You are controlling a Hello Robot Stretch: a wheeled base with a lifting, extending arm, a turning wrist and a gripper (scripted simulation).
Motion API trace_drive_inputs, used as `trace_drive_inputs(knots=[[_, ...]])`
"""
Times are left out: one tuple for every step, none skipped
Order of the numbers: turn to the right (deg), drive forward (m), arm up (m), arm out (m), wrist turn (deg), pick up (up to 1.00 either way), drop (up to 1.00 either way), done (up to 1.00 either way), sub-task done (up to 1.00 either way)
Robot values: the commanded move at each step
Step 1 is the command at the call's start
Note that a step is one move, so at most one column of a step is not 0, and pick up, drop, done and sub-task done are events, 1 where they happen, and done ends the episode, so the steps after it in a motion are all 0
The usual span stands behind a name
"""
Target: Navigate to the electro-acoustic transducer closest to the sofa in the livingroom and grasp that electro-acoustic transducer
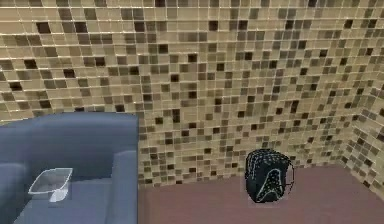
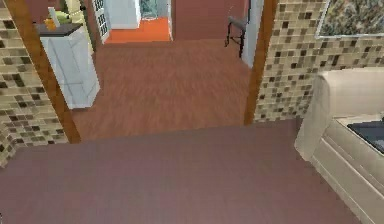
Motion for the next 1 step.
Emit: trace_drive_inputs(knots=[[-45.0, 0.00, 0.00, 0.00, 0.0, 0.00, 0.00, 0.00, 0.00]])
